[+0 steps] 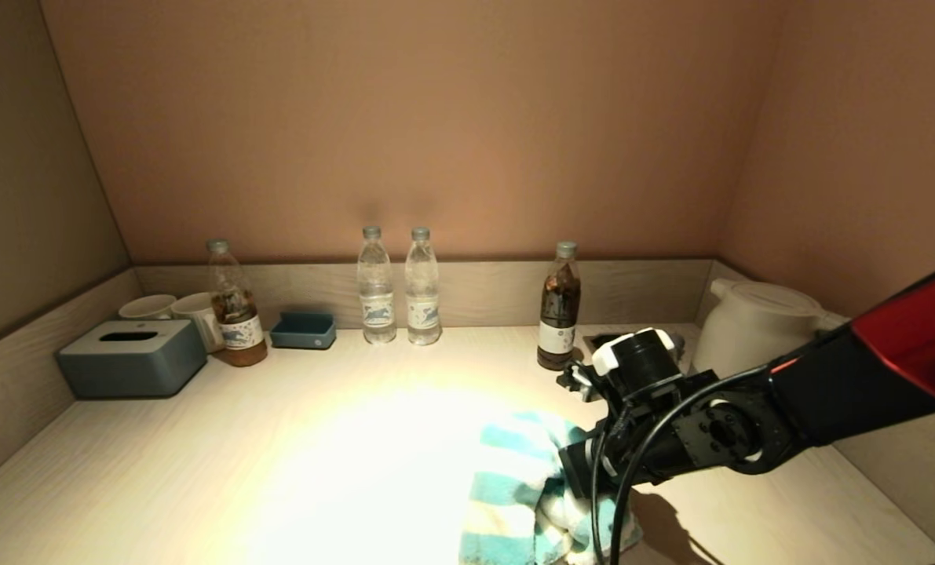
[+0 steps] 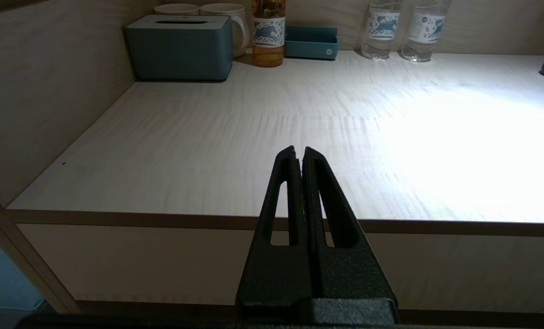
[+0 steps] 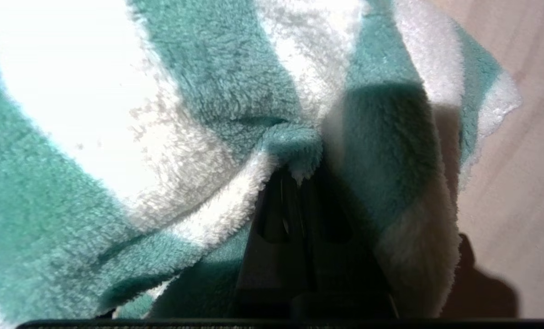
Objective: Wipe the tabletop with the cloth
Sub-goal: Sweep the stains on the table
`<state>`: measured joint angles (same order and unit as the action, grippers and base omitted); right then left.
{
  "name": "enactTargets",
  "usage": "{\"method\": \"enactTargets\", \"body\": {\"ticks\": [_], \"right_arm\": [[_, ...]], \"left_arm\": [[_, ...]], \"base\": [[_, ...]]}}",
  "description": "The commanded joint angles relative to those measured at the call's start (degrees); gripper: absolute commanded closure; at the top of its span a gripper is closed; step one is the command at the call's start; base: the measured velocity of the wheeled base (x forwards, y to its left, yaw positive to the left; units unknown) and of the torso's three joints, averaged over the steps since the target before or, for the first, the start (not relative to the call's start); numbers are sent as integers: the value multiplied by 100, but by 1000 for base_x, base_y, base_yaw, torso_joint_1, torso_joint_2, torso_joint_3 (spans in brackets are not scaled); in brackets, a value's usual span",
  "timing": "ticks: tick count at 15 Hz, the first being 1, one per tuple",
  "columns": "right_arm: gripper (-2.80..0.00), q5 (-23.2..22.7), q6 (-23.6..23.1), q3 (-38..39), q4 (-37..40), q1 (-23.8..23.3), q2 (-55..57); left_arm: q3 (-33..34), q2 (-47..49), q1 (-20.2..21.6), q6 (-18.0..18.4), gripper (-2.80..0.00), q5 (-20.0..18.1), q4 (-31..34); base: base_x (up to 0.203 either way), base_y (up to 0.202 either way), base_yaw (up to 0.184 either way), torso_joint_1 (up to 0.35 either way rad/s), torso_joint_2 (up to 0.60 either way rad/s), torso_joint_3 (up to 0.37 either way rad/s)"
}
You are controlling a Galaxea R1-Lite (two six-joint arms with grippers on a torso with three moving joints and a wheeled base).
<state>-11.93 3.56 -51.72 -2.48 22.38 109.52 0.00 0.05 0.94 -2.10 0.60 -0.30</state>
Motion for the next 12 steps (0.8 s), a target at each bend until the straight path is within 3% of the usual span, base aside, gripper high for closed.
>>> {"method": "enactTargets", "body": {"ticks": [1, 4, 12], "right_arm": [[0, 1, 212, -592, 15, 367, 552], [0, 23, 289, -1328, 114, 871, 924], [0, 48, 296, -2837, 583, 1308, 1706]], "left_arm": [[0, 4, 3, -1, 0, 2, -5], [0, 4, 3, -1, 0, 2, -5], [0, 4, 3, -1, 0, 2, -5]], "base": [[0, 0, 0, 0, 0, 0], [0, 0, 0, 0, 0, 0], [0, 0, 0, 0, 0, 0]]}}
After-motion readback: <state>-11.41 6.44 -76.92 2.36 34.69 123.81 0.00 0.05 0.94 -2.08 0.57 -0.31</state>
